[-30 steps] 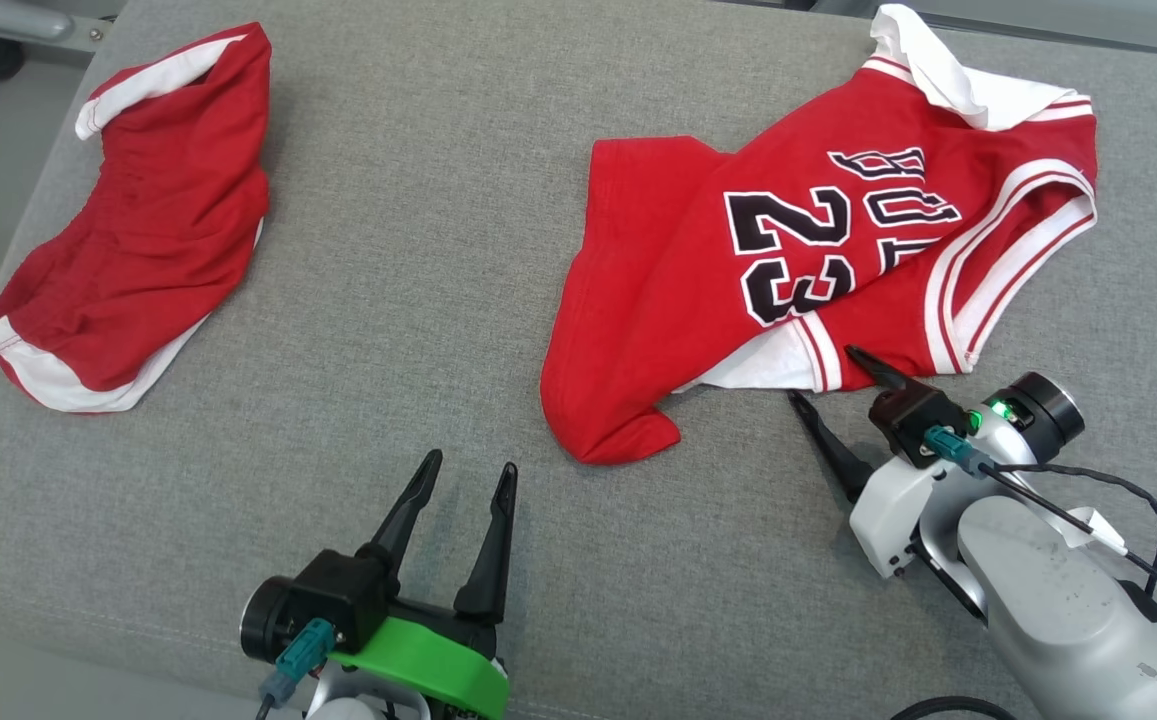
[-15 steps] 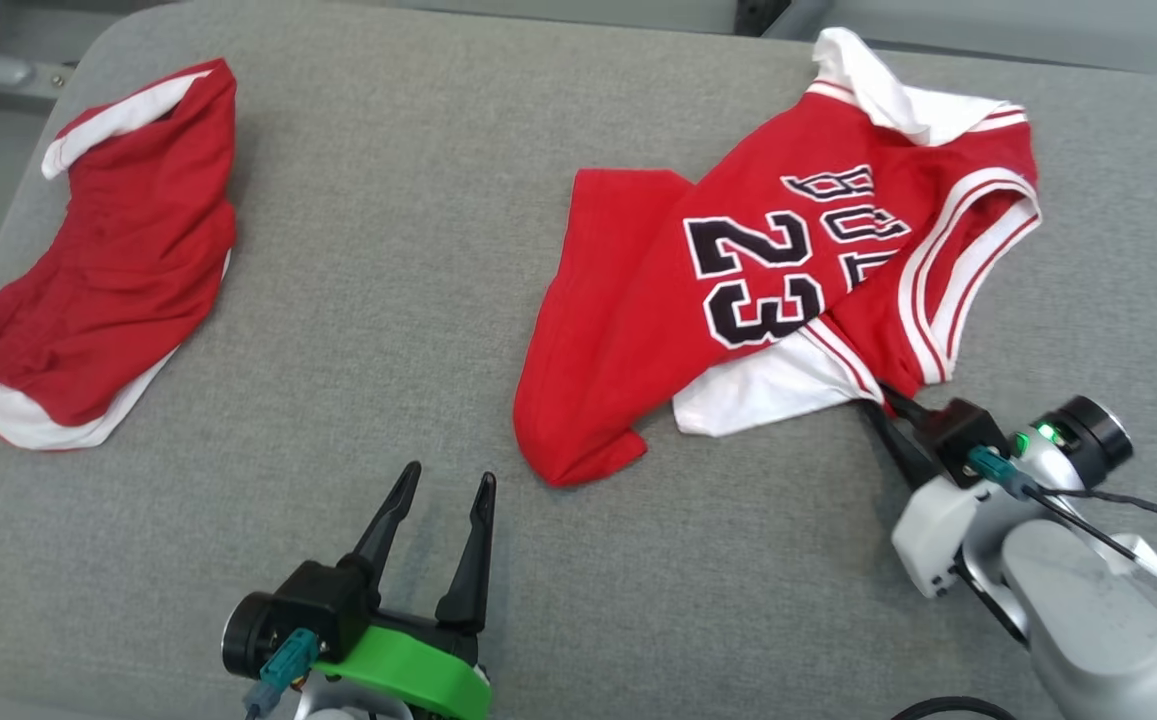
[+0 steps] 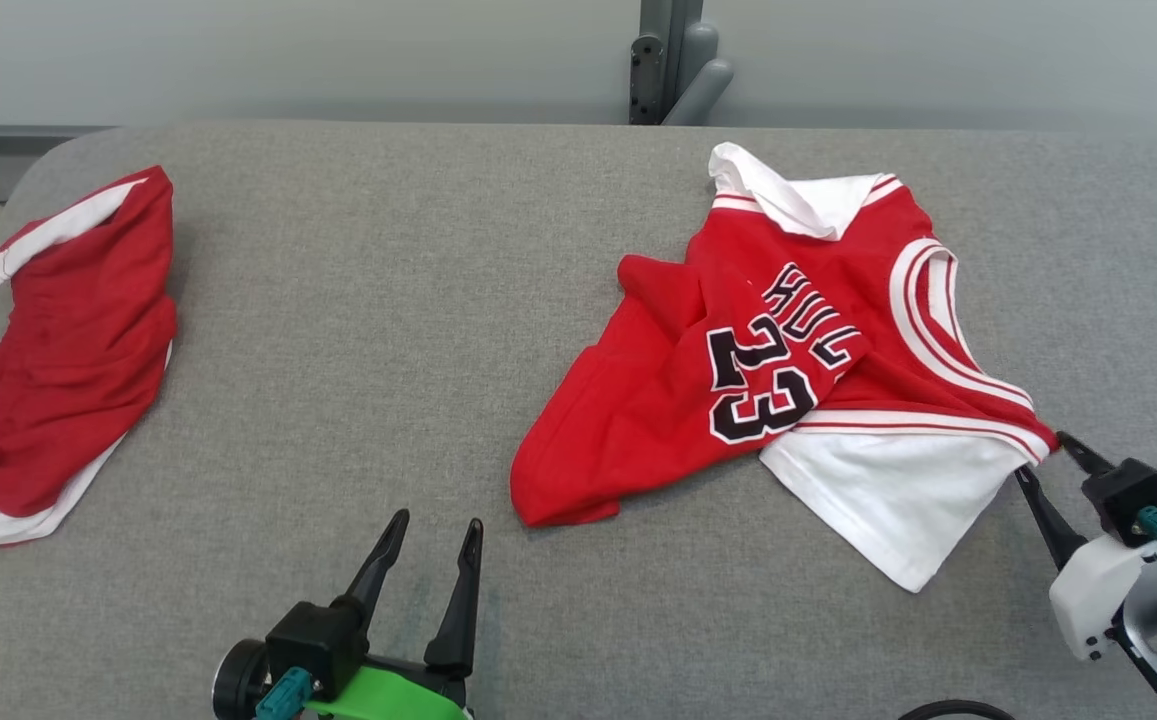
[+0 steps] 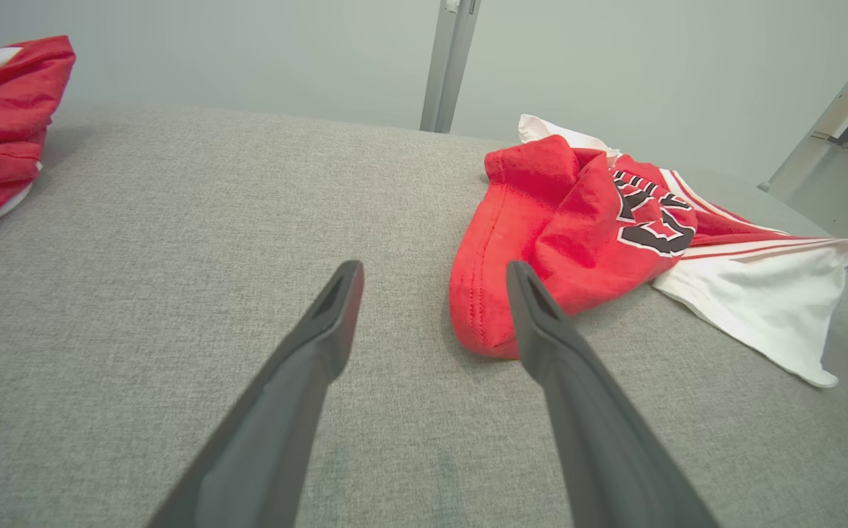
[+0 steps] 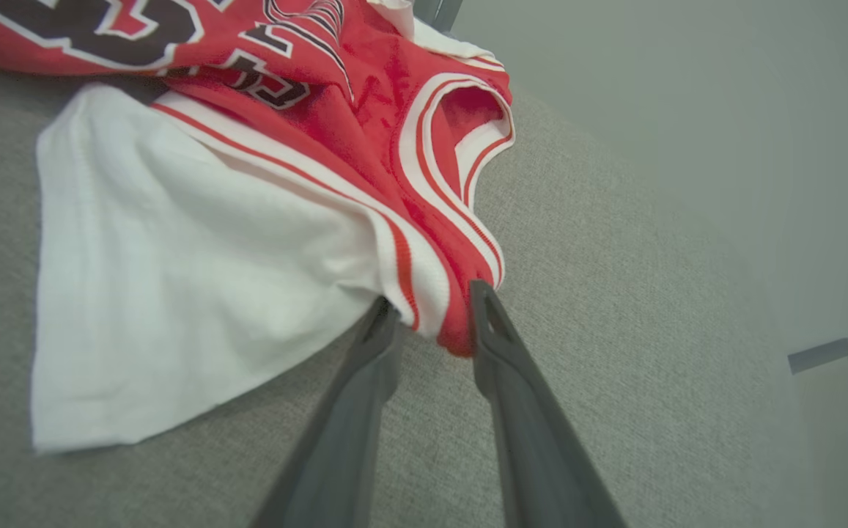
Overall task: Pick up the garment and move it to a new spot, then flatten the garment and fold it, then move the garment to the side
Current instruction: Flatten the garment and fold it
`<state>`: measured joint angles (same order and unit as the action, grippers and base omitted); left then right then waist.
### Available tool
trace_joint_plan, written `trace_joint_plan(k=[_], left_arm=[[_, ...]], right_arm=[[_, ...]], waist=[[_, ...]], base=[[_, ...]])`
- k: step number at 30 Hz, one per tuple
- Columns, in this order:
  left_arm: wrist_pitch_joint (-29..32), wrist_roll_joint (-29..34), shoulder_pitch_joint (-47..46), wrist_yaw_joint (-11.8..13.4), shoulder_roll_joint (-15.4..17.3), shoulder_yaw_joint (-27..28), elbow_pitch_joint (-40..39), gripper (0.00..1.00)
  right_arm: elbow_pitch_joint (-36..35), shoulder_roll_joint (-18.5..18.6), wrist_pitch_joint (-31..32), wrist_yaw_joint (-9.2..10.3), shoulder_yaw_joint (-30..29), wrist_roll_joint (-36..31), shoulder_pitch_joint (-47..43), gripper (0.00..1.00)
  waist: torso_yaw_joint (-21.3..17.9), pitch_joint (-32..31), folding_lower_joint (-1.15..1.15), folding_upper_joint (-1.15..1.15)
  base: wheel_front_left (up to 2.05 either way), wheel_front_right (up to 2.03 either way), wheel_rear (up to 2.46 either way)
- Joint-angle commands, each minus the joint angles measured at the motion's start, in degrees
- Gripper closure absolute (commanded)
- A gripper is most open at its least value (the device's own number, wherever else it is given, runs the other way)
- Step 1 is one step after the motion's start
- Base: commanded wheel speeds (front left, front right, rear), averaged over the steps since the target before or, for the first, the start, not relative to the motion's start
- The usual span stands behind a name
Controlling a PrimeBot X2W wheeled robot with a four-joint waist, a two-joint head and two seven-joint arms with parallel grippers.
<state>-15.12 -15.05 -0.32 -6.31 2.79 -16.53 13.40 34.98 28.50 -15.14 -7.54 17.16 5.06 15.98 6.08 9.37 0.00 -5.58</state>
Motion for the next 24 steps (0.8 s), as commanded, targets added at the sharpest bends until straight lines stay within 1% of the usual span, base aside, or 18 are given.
trace_joint_plan(k=[1, 5, 8, 11, 14, 17, 21, 24], left_arm=[[0.0, 0.3, 1.0, -0.2, 0.2, 0.4, 0.2, 0.0], [0.0, 1.1, 2.0, -0.3, 0.2, 1.2, 0.5, 0.0], [0.0, 1.4, 2.2, -0.4, 0.2, 1.9, 0.3, 0.0], [0.0, 1.9, 1.1, -0.5, 0.2, 2.5, 0.1, 0.0], [0.0, 2.1, -0.5, -0.6, 0.2, 2.3, -0.2, 0.0], [0.0, 1.9, -3.0, -0.7, 0.2, 1.5, 0.0, 0.0], [0.0, 1.6, -6.1, -0.8, 0.2, 0.9, 1.3, 0.0], [0.0, 1.4, -8.0, -0.9, 0.2, 0.5, 3.1, 0.0]], right_arm=[[-0.3, 0.2, 0.0, 0.1, -1.3, 0.2, -1.3, 0.0], [-2.6, -2.1, 0.0, 0.1, -8.2, -0.2, -3.6, 0.0], [-7.2, -5.7, 0.0, 0.1, -12.4, -0.7, -4.8, 0.0], [-13.3, -9.7, 0.0, 0.1, -14.6, 0.0, -5.7, 0.0], [-18.3, -13.0, 0.0, 0.1, -14.9, 0.8, -6.3, 0.0], [-22.1, -15.9, 0.0, 0.1, -13.5, 1.3, -6.3, 0.0], [-23.3, -18.0, 0.0, 0.1, -12.2, 1.9, -5.7, 0.0], [-23.6, -18.5, 0.0, 0.1, -11.6, 1.9, -4.9, 0.0]], waist=[[-1.7, -2.1, 0.0, 0.0], [-2.3, -3.1, 0.0, 0.0], [-2.8, -3.0, 0.0, 0.0], [-3.6, -2.3, 0.0, 0.0], [-4.3, -1.1, 0.0, 0.0], [-5.6, 1.0, 0.0, 0.0], [-7.2, 3.4, 0.0, 0.0], [-8.2, 4.7, 0.0, 0.0]], base=[[0.0, 0.0, 0.0], [0.0, 0.0, 0.0], [0.0, 0.0, 0.0], [0.0, 0.0, 0.0], [0.0, 0.0, 0.0], [0.0, 0.0, 0.0], [0.0, 0.0, 0.0], [0.0, 0.0, 0.0]])
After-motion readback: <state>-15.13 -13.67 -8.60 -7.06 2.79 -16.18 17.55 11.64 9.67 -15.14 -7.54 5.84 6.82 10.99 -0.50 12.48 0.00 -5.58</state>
